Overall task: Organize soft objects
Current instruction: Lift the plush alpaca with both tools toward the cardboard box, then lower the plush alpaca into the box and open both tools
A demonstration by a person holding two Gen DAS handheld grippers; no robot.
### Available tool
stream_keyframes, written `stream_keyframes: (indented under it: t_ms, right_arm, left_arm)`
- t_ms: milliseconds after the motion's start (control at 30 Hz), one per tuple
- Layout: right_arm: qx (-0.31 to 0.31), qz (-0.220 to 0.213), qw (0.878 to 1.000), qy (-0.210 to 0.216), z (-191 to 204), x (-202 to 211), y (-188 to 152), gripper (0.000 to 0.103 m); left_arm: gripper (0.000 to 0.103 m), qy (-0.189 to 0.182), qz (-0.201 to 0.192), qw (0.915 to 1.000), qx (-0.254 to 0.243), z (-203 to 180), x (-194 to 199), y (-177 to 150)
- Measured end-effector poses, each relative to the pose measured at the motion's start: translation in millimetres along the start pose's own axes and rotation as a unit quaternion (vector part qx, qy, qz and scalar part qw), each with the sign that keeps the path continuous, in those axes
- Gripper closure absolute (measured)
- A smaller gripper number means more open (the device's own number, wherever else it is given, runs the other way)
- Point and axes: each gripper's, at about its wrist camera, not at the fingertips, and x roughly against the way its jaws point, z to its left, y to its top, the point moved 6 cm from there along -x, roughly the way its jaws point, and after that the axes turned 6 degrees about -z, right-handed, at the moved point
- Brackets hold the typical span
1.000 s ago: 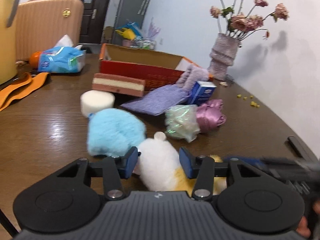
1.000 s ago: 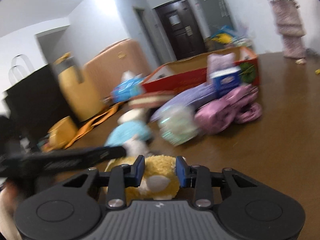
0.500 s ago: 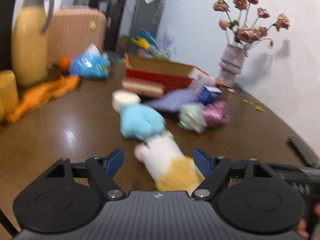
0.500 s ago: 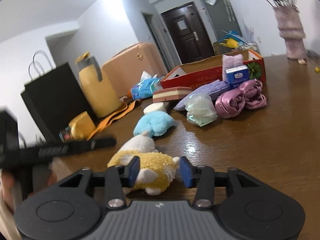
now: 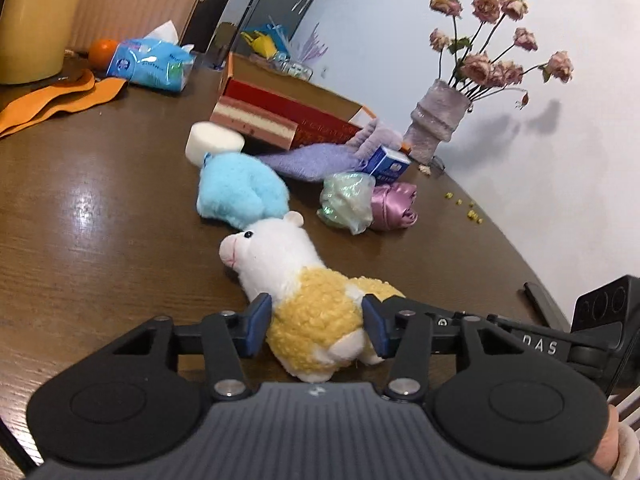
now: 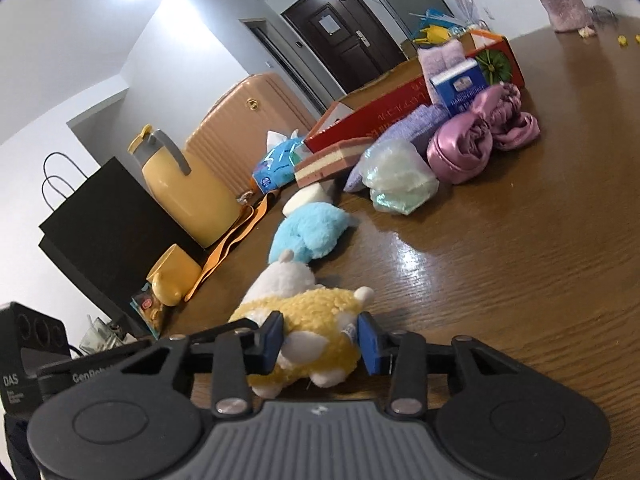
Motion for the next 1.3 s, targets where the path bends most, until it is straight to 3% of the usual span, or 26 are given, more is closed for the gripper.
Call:
stream_keyframes:
  t_ms: [233, 367, 600, 767, 867, 967, 1133, 1300]
  right_arm:
    - [0.012, -0.007, 1.0, -0.001, 6.5, 4.8, 8.5, 0.065]
    - [0.033, -0.026, 0.999, 0.006, 11.5, 5.8, 36.7, 0.065]
    - [0.111, -0.071, 0.991, 0.008, 31.1, -27.0, 154.0, 0.065]
    - [0.121, -0.066, 0.99, 0.01, 32.4, -75.5, 239.9, 0.065]
    - [0.111, -0.049, 0.993, 0.004, 17.9, -116.8, 274.8, 0.065]
    - [0.104, -0.025, 0.994, -0.015, -2.8, -160.9, 288.1, 0.065]
    - [0.09, 0.015, 0.995, -0.048, -36.9, -221.7, 279.5, 0.064]
    - [0.081, 0.05, 0.994, -0.05, -57.1, -246.7, 256.3, 0.063]
  left_arm:
    - [0.06, 0.001, -0.011, 0.9997, -0.02, -10.5, 4.8, 8.7]
    - [0.06, -0.006, -0.022, 0.9987, -0.045, -23.9, -1.9, 41.1]
    - [0.06, 0.008, -0.08, 0.9869, -0.14, -59.3, -46.3, 156.9]
    - [0.061, 0.019, -0.1, 0.982, -0.159, -60.2, -99.2, 235.3]
    - [0.061, 0.026, -0.082, 0.9857, -0.144, -42.8, -140.3, 259.3]
    - [0.061, 0.026, -0.044, 0.9931, -0.105, -13.5, -190.3, 266.9]
    - [0.061, 0.047, 0.005, 0.995, -0.088, 24.1, -246.3, 255.2]
    - [0.061, 0.057, 0.046, 0.9931, -0.091, 51.7, -267.1, 237.3]
